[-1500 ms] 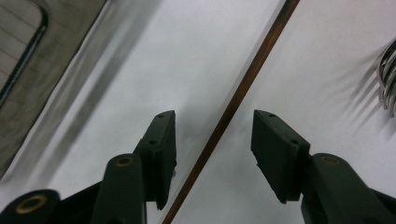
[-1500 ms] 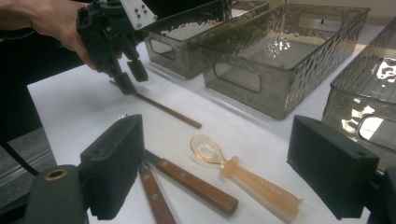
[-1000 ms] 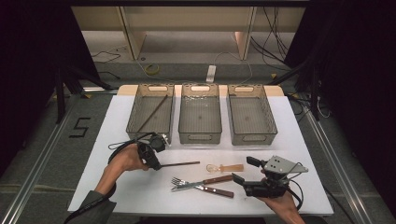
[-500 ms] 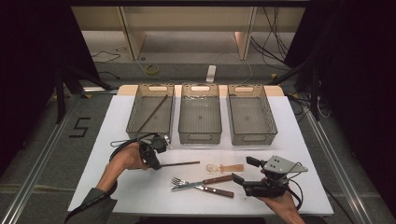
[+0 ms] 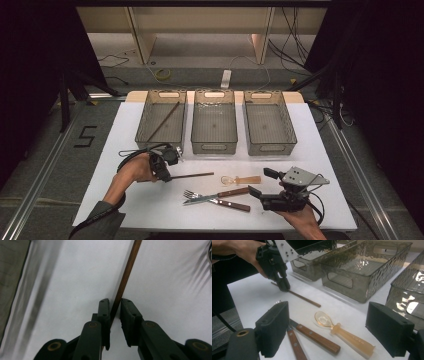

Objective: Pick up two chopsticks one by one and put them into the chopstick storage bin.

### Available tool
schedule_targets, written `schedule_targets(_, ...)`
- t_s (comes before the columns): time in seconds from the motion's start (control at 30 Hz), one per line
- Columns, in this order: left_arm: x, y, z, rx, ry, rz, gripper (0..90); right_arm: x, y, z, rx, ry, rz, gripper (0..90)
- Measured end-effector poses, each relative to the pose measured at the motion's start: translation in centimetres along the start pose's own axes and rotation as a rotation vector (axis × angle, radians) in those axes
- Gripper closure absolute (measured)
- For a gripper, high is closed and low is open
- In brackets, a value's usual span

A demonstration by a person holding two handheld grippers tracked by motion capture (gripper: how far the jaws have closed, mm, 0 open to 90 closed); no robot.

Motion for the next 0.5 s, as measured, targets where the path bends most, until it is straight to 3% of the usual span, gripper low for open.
schedule_targets(0.5, 0.25, -0.05, 0.0, -0.007, -0.012, -0.037, 83.9, -0.06, -0.01, -0.02, -0.004, 0.003, 0.001, 19.7)
Point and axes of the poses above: each handheld gripper's, and its own axes: z roughly backward along the jaws, y roughly out of its top, x roughly to its right, the point moved 3 cm from there along -z, roughly forward along the jaws, and after that the axes turned 3 degrees about -x, right-handed, at the moved point
